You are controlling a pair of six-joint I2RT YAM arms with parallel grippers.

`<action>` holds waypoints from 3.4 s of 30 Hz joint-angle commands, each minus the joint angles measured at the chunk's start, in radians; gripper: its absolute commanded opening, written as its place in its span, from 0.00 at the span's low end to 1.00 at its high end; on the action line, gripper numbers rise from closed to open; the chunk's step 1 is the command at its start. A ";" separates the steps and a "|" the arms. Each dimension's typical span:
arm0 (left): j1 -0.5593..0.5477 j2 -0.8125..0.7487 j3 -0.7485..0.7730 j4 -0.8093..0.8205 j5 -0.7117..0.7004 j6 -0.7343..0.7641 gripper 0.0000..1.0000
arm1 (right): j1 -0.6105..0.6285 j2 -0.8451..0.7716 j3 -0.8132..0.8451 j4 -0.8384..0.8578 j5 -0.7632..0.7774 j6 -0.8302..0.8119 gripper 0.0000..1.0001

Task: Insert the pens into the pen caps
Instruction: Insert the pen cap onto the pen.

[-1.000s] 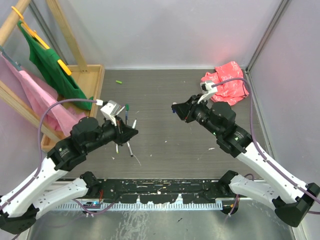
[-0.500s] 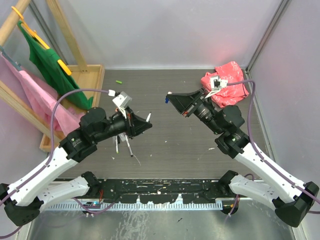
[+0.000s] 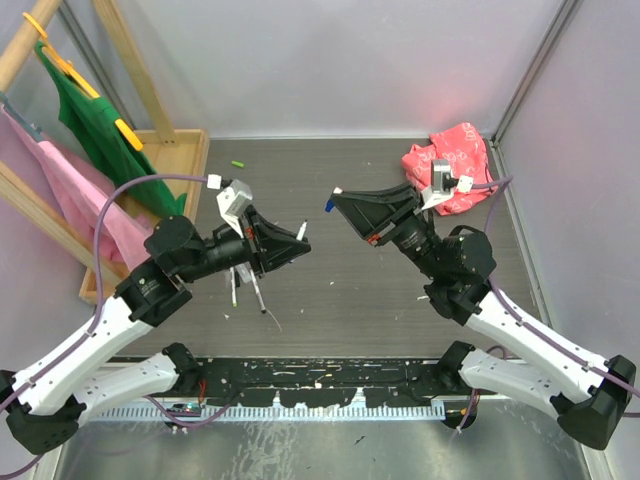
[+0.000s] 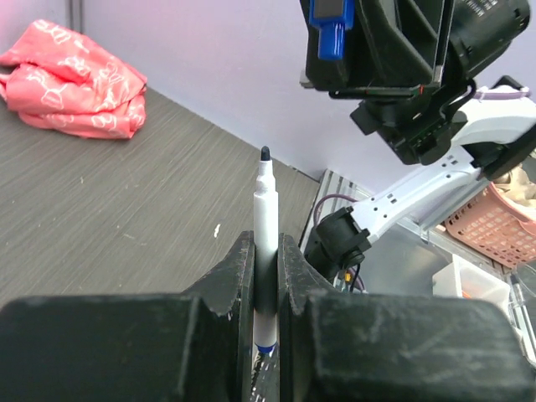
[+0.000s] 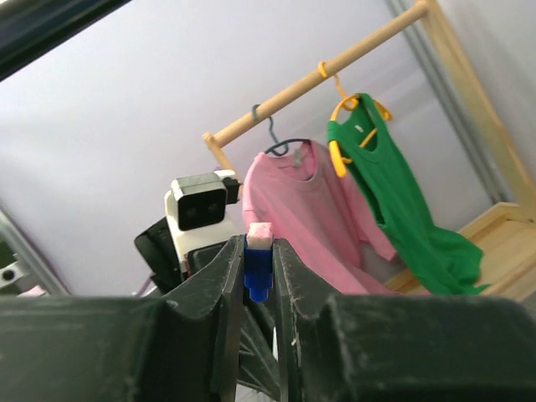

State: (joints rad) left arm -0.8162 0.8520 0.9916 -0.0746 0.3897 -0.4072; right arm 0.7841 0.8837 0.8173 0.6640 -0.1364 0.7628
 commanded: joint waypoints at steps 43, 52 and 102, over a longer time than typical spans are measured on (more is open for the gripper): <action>0.003 -0.041 0.000 0.118 0.146 0.001 0.00 | 0.165 0.032 0.060 0.059 0.050 -0.082 0.00; 0.002 -0.034 0.002 0.116 0.153 -0.002 0.00 | 0.165 0.031 0.059 0.062 0.047 -0.076 0.00; 0.003 -0.033 0.018 0.101 0.140 0.011 0.00 | 0.167 0.028 0.005 0.031 0.040 -0.049 0.00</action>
State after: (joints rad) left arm -0.8162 0.8288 0.9840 -0.0181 0.5213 -0.4034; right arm 0.9455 0.9226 0.8207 0.6579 -0.0883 0.7094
